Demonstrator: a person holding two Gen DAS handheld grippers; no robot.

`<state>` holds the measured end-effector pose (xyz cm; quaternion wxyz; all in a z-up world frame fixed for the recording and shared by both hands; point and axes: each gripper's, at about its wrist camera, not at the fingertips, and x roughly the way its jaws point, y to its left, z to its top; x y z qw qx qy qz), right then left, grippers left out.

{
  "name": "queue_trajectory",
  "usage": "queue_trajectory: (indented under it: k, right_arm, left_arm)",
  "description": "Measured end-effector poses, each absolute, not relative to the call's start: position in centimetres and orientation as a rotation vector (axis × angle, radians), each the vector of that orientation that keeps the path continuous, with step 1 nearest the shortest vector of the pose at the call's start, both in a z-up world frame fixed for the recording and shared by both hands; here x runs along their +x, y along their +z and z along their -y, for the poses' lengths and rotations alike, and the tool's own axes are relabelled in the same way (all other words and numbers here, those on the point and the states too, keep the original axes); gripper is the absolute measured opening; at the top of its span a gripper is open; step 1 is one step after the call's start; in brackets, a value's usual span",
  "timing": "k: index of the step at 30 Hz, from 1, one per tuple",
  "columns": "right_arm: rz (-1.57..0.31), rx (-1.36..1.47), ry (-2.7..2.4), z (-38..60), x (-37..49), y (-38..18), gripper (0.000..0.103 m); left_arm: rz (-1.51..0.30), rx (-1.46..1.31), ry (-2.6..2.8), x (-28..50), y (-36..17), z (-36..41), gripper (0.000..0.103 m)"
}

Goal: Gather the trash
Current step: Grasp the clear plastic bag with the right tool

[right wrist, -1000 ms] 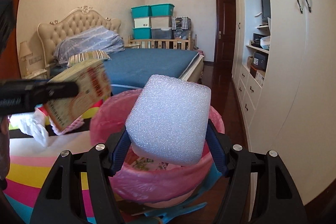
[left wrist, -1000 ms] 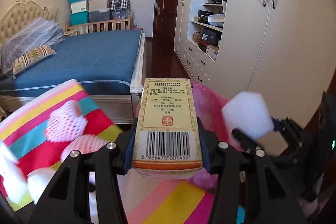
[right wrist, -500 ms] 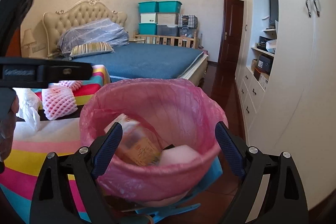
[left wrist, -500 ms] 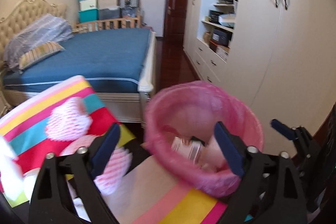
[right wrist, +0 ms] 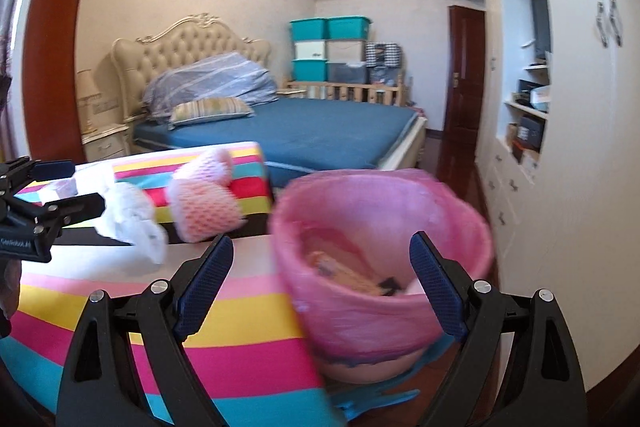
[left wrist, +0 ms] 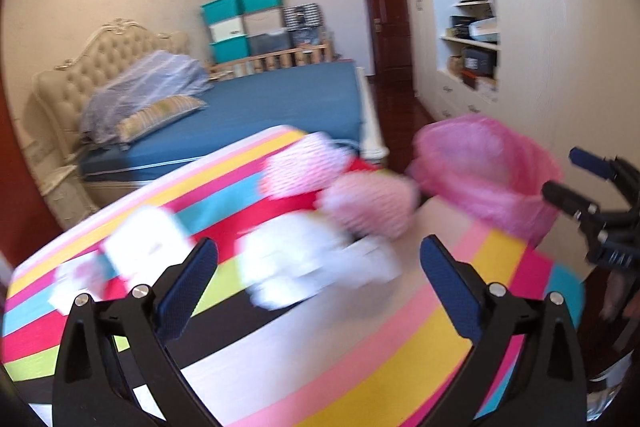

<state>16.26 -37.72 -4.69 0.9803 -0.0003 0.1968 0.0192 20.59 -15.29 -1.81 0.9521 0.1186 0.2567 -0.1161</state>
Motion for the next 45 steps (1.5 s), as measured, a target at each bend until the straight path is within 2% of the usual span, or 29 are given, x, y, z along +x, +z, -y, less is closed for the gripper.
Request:
queue_trajectory:
  k: [9,19,35,37,39,42,45]
  right_arm:
    - [-0.454,-0.058,0.172,29.2,18.5,-4.7,0.084]
    - [-0.538,-0.118,0.317,21.5,22.3,-4.5,0.084]
    - [-0.735,-0.148,0.305,18.4,28.8,-6.6,0.084]
    - [-0.756,-0.176,0.314,17.8,29.1,-6.9,0.082]
    - [-0.769,-0.199,0.323,17.3,29.2,-7.1,0.074]
    - [-0.774,-0.231,0.344,16.6,29.0,-7.4,0.05]
    - [-0.744,-0.229,0.35,16.6,28.5,-7.0,0.033]
  left_arm:
    - [-0.547,0.172,-0.033,18.2,-2.2,2.9,0.098]
    - [-0.549,0.088,0.11,17.4,-2.5,-5.4,0.098]
    - [-0.578,0.032,0.128,17.0,-4.0,-8.0,0.098]
    - [-0.58,0.029,0.124,17.0,-4.0,-7.9,0.098]
    - [-0.587,0.024,0.119,17.1,-4.1,-7.9,0.098]
    - [-0.608,0.013,0.101,17.6,-4.2,-7.7,0.098]
    - [-0.621,0.033,0.078,18.4,-4.3,-6.8,0.098]
